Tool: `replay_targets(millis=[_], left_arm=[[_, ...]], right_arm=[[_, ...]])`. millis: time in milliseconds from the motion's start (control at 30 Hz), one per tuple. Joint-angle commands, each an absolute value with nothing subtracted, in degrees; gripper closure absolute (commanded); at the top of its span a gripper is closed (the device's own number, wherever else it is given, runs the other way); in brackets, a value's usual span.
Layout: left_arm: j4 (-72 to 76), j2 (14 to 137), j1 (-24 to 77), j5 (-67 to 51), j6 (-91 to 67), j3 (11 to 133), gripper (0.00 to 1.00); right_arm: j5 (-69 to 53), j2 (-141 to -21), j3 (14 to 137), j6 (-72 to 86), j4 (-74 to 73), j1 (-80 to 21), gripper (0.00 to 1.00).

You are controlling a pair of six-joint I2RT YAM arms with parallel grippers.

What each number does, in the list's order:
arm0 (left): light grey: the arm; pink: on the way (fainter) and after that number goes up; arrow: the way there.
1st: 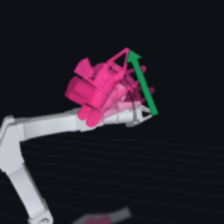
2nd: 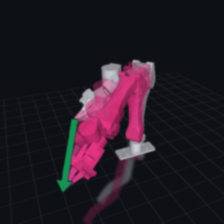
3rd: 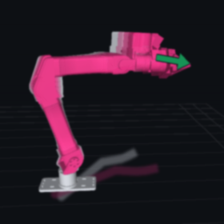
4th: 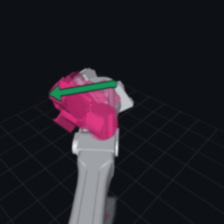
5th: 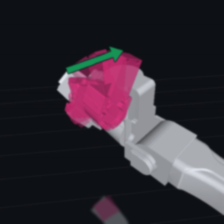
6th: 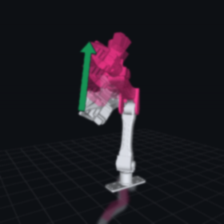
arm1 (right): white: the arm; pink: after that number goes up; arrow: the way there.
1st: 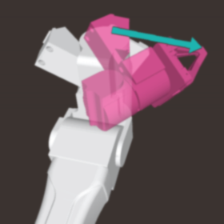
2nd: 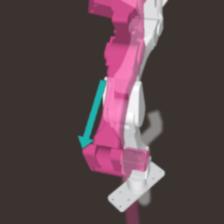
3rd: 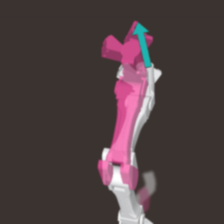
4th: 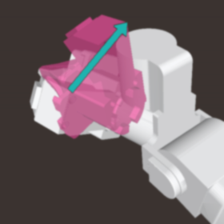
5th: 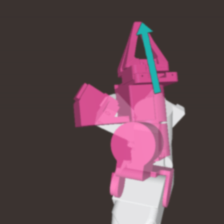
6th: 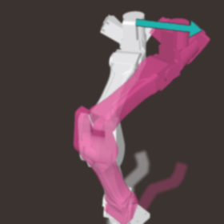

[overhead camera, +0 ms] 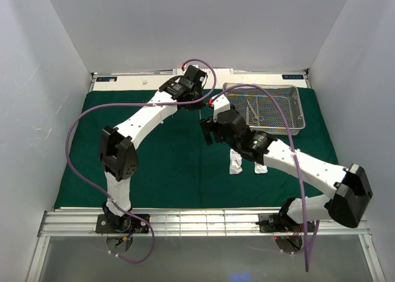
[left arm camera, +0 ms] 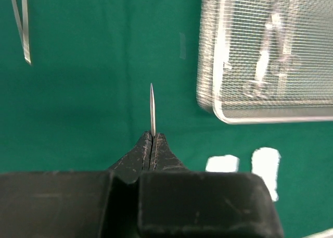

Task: Open and lay out the surgical kit
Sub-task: Place the medical item in the surgical kit.

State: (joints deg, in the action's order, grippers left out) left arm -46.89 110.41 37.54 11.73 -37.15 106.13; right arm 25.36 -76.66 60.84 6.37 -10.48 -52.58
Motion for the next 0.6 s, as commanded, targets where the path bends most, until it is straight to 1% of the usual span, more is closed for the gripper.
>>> replay_targets(millis=[0,133,233,367,567], left_arm=[[-48.0,114.4,34.3,11.1,-26.9,109.9,1.0],[-50.4,120.3,30.7,6.7,-21.8,114.3,1.0],[-52.1,125.0,28.7,6.2,-18.6,118.6,1.0],[-52.5,129.3,26.0,4.7,-17.1,122.2,1.0],[-52.1,135.7,25.0,4.1,-16.1,128.0,1.0]], right_arm=[[25.8,-71.6,58.5,9.3,-12.8,-51.6,0.13],[26.3,-69.8,55.8,11.4,-15.5,-49.6,0.11],[24.4,-69.3,54.8,13.2,-16.8,-47.6,0.11],[23.6,-69.8,55.5,13.4,-18.3,-46.7,0.11],[22.7,-71.0,56.1,13.4,-20.4,-46.2,0.11]])
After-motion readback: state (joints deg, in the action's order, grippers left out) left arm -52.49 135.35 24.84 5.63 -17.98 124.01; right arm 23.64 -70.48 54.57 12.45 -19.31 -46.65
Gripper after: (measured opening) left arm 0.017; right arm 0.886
